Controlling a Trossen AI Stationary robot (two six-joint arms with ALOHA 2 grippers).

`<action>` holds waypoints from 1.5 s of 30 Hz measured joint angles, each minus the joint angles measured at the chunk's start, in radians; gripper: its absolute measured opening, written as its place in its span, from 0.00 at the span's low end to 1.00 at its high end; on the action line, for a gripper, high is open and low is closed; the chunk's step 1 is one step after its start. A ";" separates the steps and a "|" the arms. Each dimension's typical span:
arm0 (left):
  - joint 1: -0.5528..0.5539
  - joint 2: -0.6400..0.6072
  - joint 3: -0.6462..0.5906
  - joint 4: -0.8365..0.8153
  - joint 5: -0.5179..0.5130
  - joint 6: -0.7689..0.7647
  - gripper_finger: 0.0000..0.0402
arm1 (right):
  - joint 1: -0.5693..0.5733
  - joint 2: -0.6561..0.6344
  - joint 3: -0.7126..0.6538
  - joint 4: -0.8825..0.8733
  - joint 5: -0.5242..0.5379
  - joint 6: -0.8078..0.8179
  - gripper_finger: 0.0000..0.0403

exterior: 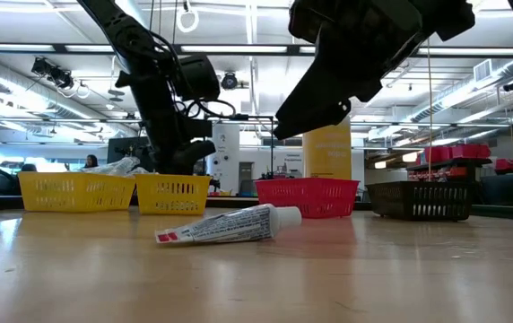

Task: Pick & Place Travel size toiletries
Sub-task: Put the silver nail cutter into the right yellow bin, then put the white toothpaste into the black bin

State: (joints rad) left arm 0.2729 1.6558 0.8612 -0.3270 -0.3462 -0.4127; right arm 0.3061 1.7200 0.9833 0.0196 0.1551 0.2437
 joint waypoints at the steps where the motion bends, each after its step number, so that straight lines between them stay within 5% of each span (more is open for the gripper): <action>1: 0.000 0.000 0.000 -0.002 0.000 0.004 0.21 | 0.000 0.006 0.000 0.008 -0.005 -0.002 0.56; 17: -0.006 -0.030 0.000 -0.011 0.036 0.102 0.28 | 0.000 0.119 0.000 0.074 -0.046 -0.026 0.51; 33: -0.156 -0.438 0.001 -0.067 0.035 0.120 0.26 | 0.000 0.130 0.000 0.105 -0.114 -0.095 0.53; 38: -0.243 -0.503 -0.030 -0.053 -0.072 0.138 0.26 | 0.001 0.197 0.000 0.185 -0.166 -0.094 0.51; 45: -0.335 -0.543 -0.167 0.059 -0.080 0.144 0.26 | 0.001 0.260 0.000 0.290 -0.219 -0.090 0.56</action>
State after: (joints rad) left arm -0.0623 1.1131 0.6940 -0.2680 -0.4263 -0.2687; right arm 0.3073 1.9799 0.9833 0.3099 -0.0642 0.1537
